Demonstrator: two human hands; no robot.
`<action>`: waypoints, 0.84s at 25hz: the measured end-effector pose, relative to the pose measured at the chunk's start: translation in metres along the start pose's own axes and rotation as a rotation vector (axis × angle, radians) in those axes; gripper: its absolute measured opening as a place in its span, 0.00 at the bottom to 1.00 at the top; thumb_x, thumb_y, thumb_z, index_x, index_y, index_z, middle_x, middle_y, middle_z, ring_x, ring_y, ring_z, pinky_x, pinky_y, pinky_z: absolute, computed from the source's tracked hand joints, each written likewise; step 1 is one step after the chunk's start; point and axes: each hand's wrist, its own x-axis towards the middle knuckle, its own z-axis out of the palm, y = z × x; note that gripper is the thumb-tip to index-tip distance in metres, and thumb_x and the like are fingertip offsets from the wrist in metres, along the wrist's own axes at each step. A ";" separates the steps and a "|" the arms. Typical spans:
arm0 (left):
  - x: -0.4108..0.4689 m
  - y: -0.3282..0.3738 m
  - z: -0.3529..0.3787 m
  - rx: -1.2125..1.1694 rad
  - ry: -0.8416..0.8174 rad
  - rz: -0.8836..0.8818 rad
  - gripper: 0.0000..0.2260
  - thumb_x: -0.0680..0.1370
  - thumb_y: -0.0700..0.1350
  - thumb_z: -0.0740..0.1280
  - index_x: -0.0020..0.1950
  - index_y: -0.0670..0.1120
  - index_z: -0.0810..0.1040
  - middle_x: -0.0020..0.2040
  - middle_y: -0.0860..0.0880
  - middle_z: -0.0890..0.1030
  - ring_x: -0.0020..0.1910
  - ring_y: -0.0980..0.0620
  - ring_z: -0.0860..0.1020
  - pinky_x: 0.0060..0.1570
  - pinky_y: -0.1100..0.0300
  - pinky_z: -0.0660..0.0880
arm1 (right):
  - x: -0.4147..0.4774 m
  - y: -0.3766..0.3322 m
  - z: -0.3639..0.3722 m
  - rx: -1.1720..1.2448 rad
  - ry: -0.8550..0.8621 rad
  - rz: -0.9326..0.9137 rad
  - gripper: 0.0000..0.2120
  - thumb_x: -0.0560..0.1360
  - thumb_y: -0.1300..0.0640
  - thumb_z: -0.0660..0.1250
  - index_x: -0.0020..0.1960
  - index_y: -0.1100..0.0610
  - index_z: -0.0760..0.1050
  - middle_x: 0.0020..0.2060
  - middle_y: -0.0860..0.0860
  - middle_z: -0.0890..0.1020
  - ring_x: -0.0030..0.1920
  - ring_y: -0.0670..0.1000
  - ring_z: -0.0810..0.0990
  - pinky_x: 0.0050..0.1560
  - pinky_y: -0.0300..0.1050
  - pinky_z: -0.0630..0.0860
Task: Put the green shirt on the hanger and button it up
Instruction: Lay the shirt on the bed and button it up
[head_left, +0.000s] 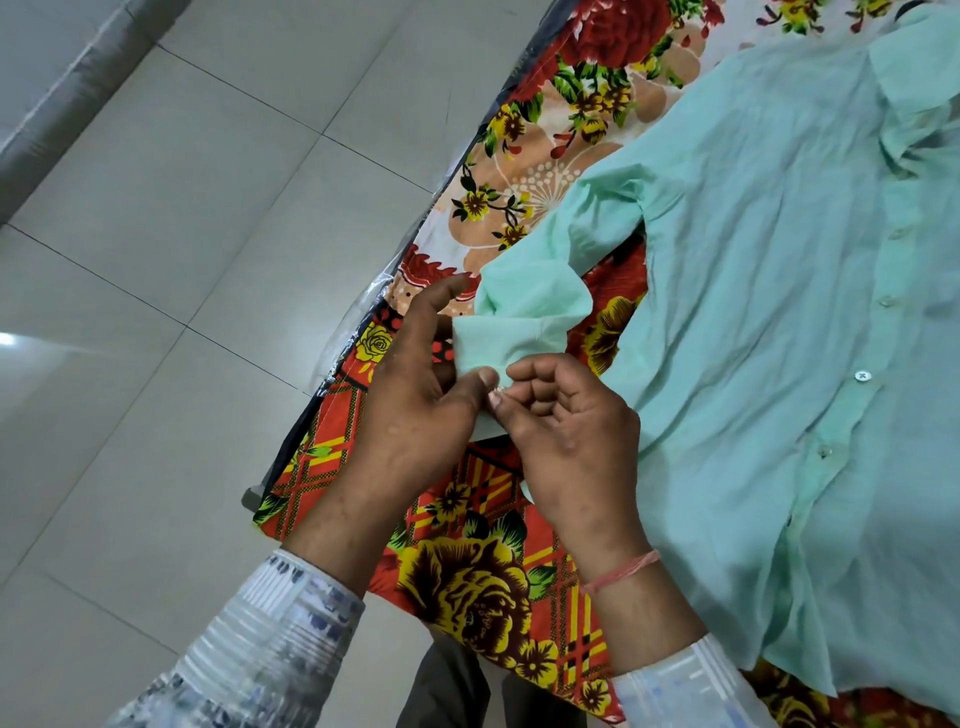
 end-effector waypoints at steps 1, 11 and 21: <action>0.001 -0.001 0.000 0.010 -0.020 0.021 0.37 0.79 0.29 0.70 0.77 0.63 0.69 0.65 0.56 0.79 0.50 0.56 0.88 0.47 0.47 0.87 | 0.003 0.000 0.000 0.105 -0.018 0.086 0.11 0.74 0.64 0.79 0.49 0.51 0.84 0.39 0.48 0.86 0.40 0.46 0.85 0.45 0.39 0.82; -0.005 -0.007 -0.007 -0.321 0.123 -0.102 0.32 0.77 0.26 0.71 0.75 0.55 0.74 0.63 0.50 0.81 0.46 0.56 0.87 0.43 0.52 0.85 | 0.016 0.014 -0.008 0.108 0.032 0.137 0.10 0.83 0.58 0.69 0.51 0.45 0.84 0.45 0.46 0.88 0.46 0.46 0.88 0.46 0.45 0.84; 0.004 -0.003 -0.021 0.569 0.268 0.044 0.30 0.73 0.47 0.79 0.74 0.53 0.75 0.72 0.48 0.75 0.66 0.43 0.78 0.52 0.55 0.76 | 0.031 -0.005 -0.003 -0.237 -0.020 -0.033 0.06 0.79 0.55 0.75 0.56 0.50 0.86 0.50 0.46 0.84 0.44 0.43 0.83 0.46 0.33 0.80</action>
